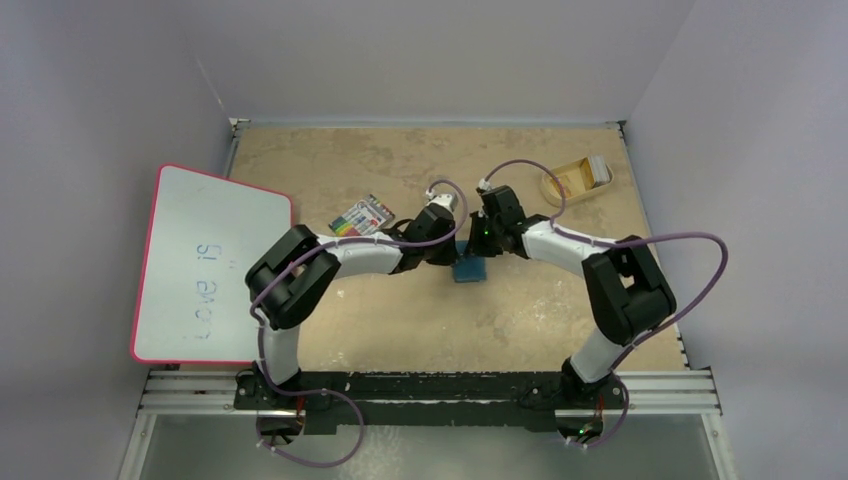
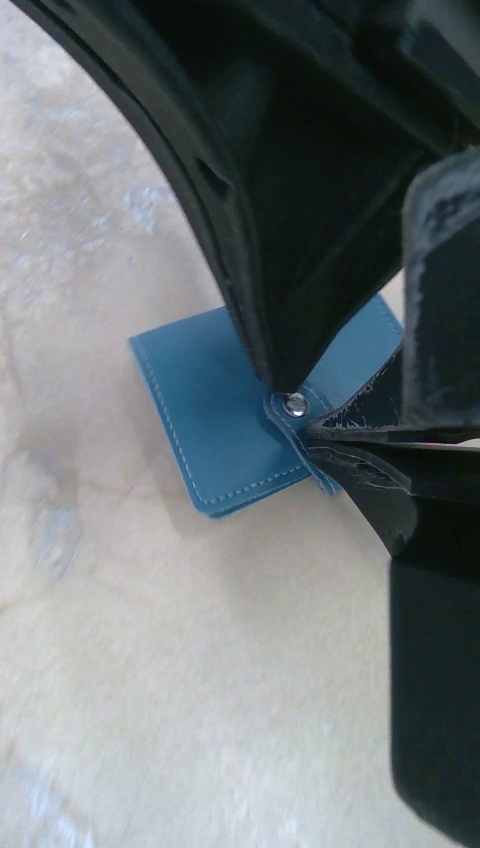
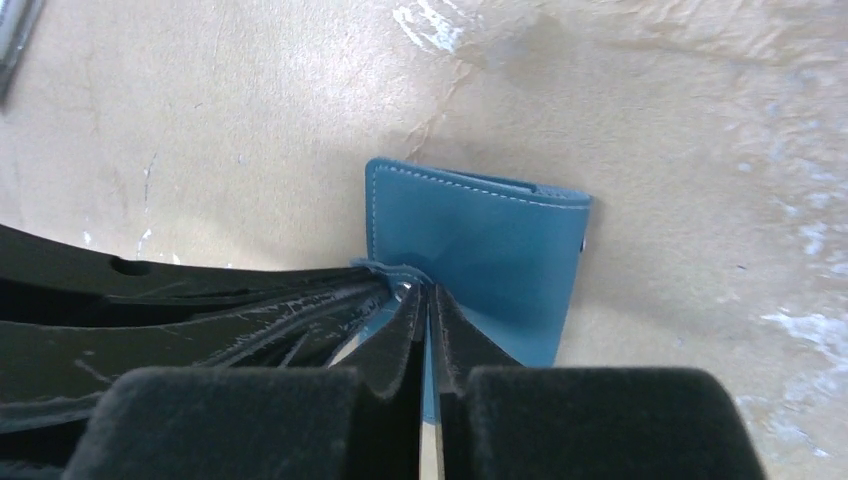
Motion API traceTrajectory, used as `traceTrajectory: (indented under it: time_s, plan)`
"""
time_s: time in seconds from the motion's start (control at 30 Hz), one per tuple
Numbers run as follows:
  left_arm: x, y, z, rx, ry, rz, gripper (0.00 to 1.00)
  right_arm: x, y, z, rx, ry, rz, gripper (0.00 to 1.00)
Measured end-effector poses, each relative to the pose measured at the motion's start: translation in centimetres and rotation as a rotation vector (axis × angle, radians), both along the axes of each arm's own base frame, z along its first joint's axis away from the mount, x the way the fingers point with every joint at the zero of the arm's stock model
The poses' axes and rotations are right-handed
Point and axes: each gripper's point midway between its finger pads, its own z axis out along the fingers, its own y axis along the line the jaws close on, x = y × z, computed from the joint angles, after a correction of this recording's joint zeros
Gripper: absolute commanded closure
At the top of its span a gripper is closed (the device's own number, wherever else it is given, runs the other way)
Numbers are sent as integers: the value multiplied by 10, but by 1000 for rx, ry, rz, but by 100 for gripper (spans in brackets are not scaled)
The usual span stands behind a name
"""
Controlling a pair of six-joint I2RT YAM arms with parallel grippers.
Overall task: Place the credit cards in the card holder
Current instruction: Close the card holder at the center of the board.
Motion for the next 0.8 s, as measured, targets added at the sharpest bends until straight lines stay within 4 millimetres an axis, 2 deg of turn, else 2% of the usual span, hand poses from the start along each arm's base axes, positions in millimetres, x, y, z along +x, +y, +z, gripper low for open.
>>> traceTrajectory:
  time_s: [0.2,0.3,0.37,0.5,0.7,0.8]
  plan:
    - [-16,-16,1,-47,23,-63,100,1,-10,25,105,-26,-27,84]
    - [-18,-18,1,-53,30,-75,100,3,-8,38,149,-55,-30,83]
    - [-19,-18,1,-55,33,-78,100,4,-7,40,164,-58,-25,80]
    - [-19,-19,0,-57,35,-81,100,2,-7,30,168,-24,-14,76]
    - [-20,-19,0,-56,36,-83,99,-7,-9,4,155,45,28,73]
    - [-19,-19,0,-56,36,-82,99,-8,-9,0,157,50,45,73]
